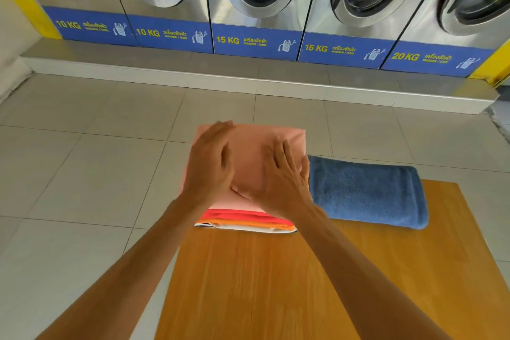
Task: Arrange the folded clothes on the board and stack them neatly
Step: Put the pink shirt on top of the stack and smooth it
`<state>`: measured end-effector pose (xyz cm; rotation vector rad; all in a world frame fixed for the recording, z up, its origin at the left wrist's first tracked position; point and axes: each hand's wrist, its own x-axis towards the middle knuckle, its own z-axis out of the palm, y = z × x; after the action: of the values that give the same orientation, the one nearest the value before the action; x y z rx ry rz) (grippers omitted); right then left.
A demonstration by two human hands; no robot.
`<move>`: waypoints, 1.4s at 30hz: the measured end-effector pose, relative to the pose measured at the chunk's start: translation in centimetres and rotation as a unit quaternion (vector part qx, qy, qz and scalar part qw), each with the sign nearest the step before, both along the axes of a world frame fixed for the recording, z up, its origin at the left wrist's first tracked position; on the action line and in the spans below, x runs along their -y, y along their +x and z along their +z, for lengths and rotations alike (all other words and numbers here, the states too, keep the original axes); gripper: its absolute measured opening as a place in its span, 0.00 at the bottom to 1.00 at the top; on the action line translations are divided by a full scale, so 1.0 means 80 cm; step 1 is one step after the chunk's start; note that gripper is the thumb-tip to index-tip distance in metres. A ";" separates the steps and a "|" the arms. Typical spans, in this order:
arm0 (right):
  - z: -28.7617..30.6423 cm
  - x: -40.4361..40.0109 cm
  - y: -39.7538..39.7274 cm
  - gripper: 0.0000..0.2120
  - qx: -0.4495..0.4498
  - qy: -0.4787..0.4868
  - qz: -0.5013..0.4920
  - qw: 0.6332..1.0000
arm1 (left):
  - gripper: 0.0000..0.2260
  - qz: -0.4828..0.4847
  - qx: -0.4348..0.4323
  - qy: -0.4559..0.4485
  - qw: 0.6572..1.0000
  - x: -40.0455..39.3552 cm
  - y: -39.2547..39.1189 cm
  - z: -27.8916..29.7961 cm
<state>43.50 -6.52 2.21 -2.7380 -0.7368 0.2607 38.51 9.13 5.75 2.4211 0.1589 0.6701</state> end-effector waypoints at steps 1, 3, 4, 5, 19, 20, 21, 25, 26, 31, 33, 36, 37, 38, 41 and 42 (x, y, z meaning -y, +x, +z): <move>0.002 0.006 0.000 0.60 -0.012 -0.002 0.012 1.000 | 0.18 -0.034 -0.047 0.026 0.998 0.001 0.006 -0.007; 0.008 0.024 0.005 0.63 -0.039 -0.023 0.037 0.998 | 0.23 -0.058 -0.201 0.120 0.971 -0.013 0.015 -0.025; 0.013 0.034 0.010 0.63 -0.051 -0.044 0.050 0.997 | 0.25 -0.050 -0.276 0.166 0.945 -0.027 0.016 -0.034; 0.019 0.044 0.016 0.63 -0.066 -0.068 0.058 0.994 | 0.28 -0.030 -0.333 0.187 0.924 -0.041 0.014 -0.041; 0.003 -0.016 0.056 0.29 -0.027 0.021 -0.059 0.998 | 0.27 -0.069 -0.242 0.119 0.960 -0.001 0.043 -0.066; -0.002 -0.014 0.057 0.31 -0.020 0.020 -0.063 0.998 | 0.28 -0.059 -0.247 0.113 0.961 -0.005 0.042 -0.073; -0.005 -0.014 0.056 0.32 -0.015 0.019 -0.066 0.998 | 0.29 -0.049 -0.244 0.111 0.962 -0.008 0.040 -0.079; -0.013 -0.009 0.053 0.34 0.010 0.031 -0.081 0.996 | 0.35 -0.003 -0.234 0.094 0.968 -0.001 0.037 -0.085; -0.014 -0.007 0.054 0.33 0.020 0.036 -0.083 0.996 | 0.36 0.006 -0.235 0.090 0.968 0.000 0.036 -0.084; -0.023 -0.005 0.050 0.33 0.044 0.055 -0.093 0.993 | 0.33 0.044 -0.273 0.046 0.960 0.003 0.035 -0.082; -0.026 -0.006 0.051 0.34 0.043 0.056 -0.094 0.993 | 0.32 0.048 -0.279 0.033 0.959 0.005 0.034 -0.081; -0.028 -0.006 0.052 0.35 0.044 0.057 -0.091 0.993 | 0.28 0.049 -0.276 0.024 0.960 0.004 0.034 -0.080; -0.027 -0.006 0.051 0.35 0.047 0.058 -0.091 0.993 | 0.28 0.049 -0.275 0.024 0.960 0.004 0.033 -0.081; -0.028 -0.006 0.050 0.36 0.051 0.059 -0.091 0.993 | 0.27 0.050 -0.273 0.026 0.960 0.004 0.033 -0.083; -0.028 -0.008 0.050 0.37 0.053 0.043 -0.092 0.993 | 0.27 0.052 -0.279 0.029 0.958 0.001 0.035 -0.087; -0.029 -0.008 0.050 0.37 0.050 0.036 -0.092 0.994 | 0.28 0.051 -0.282 0.027 0.958 0.000 0.035 -0.089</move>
<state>47.47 -5.85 -0.12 -2.7433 -0.5019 0.0570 41.27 9.11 -1.37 2.6095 0.5034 0.0056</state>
